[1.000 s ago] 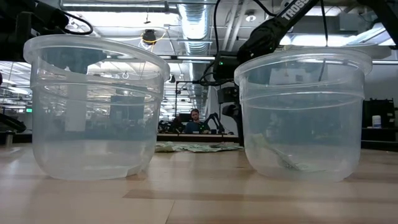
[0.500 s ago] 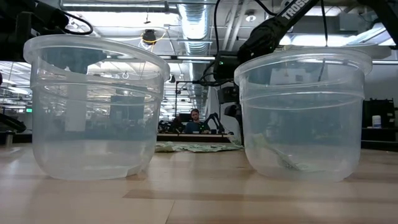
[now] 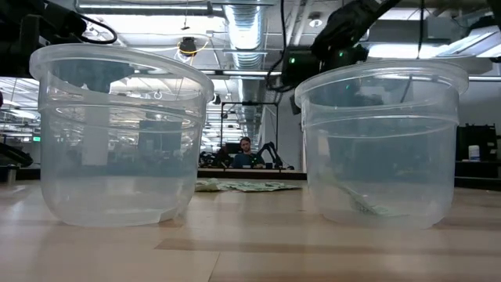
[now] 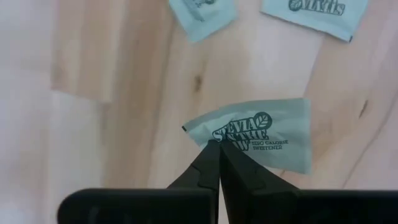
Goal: Pick and place Stevia / Truvia into bins
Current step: Put the white stevia pack into the right transparent basket
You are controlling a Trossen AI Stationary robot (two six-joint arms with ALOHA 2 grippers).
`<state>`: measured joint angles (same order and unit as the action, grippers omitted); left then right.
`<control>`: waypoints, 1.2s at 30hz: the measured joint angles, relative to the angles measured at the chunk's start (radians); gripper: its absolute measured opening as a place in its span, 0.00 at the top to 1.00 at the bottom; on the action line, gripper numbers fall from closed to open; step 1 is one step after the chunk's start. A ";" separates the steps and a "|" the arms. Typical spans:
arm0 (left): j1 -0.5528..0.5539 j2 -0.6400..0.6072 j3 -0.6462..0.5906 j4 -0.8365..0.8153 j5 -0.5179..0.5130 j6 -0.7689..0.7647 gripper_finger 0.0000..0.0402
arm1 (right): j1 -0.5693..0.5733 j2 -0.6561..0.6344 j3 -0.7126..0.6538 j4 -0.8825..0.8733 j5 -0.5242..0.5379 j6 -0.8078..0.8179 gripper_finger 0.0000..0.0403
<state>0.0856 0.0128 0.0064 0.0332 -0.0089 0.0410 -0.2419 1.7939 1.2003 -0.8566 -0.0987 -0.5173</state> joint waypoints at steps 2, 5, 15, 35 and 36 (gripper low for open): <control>0.000 0.000 0.000 0.000 -0.001 0.000 0.76 | 0.018 -0.039 0.000 -0.008 -0.015 0.028 1.00; 0.000 0.000 0.000 0.000 0.000 0.000 0.76 | 0.050 -0.105 0.003 -0.023 -0.090 0.073 1.00; 0.000 0.000 0.000 0.000 -0.001 0.000 0.76 | 0.232 -0.266 0.004 0.019 -0.395 0.136 1.00; 0.000 0.002 0.000 0.000 -0.003 0.000 0.76 | 0.445 -0.121 0.008 0.231 -0.479 0.204 1.00; 0.000 0.002 0.000 0.000 -0.003 0.000 0.76 | 0.446 -0.110 0.008 0.232 -0.479 0.209 1.00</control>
<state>0.0860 0.0143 0.0067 0.0334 -0.0116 0.0410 0.2039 1.6839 1.2079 -0.6249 -0.5774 -0.3082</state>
